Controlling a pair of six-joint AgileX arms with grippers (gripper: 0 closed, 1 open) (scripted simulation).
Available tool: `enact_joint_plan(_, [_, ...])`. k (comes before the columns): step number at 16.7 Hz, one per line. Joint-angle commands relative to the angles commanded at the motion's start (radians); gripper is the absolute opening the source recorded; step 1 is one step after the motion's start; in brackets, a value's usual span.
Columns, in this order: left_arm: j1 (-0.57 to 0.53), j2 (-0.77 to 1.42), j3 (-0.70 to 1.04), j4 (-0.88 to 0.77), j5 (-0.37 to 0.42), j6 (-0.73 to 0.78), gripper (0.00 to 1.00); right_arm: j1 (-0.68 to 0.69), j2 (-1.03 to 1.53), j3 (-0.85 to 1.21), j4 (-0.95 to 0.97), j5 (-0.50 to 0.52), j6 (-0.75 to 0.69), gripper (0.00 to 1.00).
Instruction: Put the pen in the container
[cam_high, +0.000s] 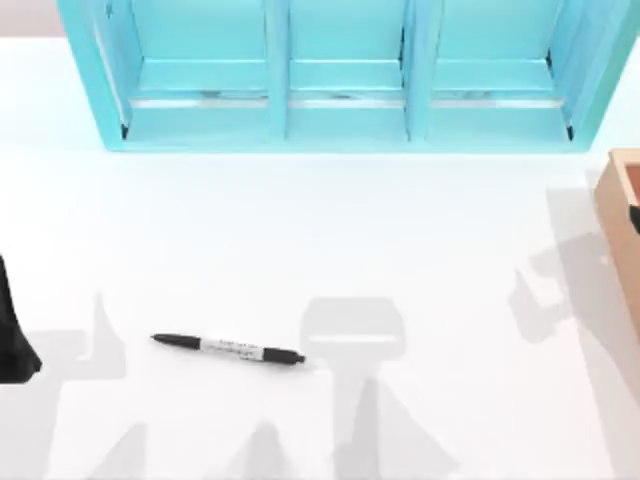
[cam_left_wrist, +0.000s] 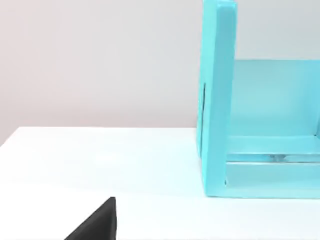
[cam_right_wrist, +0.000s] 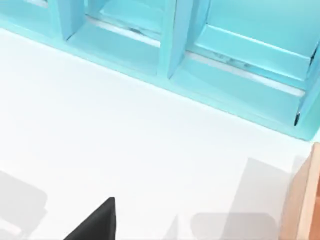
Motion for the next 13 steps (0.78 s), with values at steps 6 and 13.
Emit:
enact_joint_plan(6, [0.000,0.000,0.000,0.000,0.000,0.000,1.00,0.172,0.615,0.577,-0.372,-0.073,-0.130,1.00])
enact_joint_plan(13, [0.000,0.000,0.000,0.000,0.000,0.000,1.00,0.361,1.327,1.272,-0.788,-0.152,-0.277,1.00])
